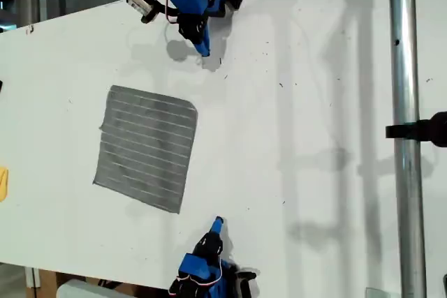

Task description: Grasp corners of a towel and fold twice.

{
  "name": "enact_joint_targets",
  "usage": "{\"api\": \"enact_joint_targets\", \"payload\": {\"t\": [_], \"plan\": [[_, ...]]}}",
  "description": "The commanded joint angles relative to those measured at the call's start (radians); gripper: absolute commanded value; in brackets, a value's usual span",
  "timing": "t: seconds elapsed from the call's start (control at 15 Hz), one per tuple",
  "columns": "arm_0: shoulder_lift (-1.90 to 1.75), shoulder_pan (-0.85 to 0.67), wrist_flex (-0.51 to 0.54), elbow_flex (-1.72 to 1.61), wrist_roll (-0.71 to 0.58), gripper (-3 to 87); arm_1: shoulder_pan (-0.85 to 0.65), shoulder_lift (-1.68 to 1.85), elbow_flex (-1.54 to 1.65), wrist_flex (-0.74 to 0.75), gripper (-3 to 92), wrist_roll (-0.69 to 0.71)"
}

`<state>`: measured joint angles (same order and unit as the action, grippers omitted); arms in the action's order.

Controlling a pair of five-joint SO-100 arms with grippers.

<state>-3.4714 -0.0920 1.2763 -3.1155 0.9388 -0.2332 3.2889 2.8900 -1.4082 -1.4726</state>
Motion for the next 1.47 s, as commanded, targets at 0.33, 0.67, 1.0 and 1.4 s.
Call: {"api": "enact_joint_targets", "payload": {"t": [0.33, 0.67, 1.0, 1.4], "plan": [[-0.006, -0.012, 0.006, -0.006, 0.420, -2.6, 0.009, 0.002, -0.006, -0.009, 4.5, -0.006], [-0.006, -0.044, -0.018, -0.005, 0.730, -2.5, -0.066, 0.002, -0.011, 0.018, -0.3, 0.015], [-0.006, -0.149, 0.017, 0.044, 0.727, -2.8, 0.044, 0.006, -0.034, 0.146, -0.3, -0.115], [0.354, -0.230, 0.132, 0.433, 0.638, -2.9, 0.043, -0.523, -0.462, 0.265, -0.3, 0.034]]}}
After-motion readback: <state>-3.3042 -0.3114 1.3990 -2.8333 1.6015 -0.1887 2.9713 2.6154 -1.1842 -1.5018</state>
